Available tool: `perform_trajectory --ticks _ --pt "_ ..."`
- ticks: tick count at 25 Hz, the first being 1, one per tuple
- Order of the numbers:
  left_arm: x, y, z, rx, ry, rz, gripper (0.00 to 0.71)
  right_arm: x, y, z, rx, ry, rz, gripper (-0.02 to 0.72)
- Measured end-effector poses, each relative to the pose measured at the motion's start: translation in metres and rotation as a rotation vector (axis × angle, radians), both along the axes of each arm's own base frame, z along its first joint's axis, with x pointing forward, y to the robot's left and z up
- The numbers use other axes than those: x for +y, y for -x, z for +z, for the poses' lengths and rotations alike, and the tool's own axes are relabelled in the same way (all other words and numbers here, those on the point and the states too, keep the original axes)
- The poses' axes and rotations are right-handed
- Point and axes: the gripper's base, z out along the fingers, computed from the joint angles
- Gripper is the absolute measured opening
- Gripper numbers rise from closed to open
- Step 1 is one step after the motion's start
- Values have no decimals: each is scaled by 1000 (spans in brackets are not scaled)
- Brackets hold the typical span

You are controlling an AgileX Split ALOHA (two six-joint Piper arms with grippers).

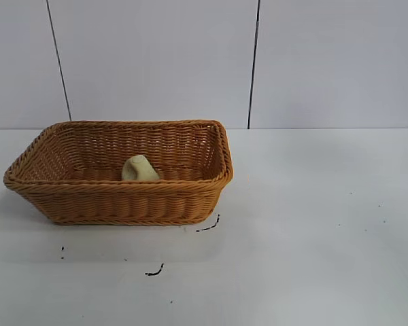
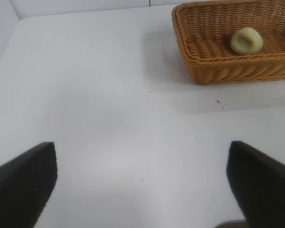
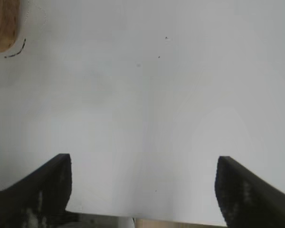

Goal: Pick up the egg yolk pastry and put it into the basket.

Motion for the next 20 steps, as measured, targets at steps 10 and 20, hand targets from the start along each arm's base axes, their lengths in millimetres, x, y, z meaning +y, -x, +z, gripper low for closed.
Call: perform_trajectory --ticks 10,20 --pt "0 0 0 0 0 0 697 -6 120 -61 -342 -20 14 589" --pt "0 0 0 0 0 0 697 -8 153 -84 -528 -33 10 589"
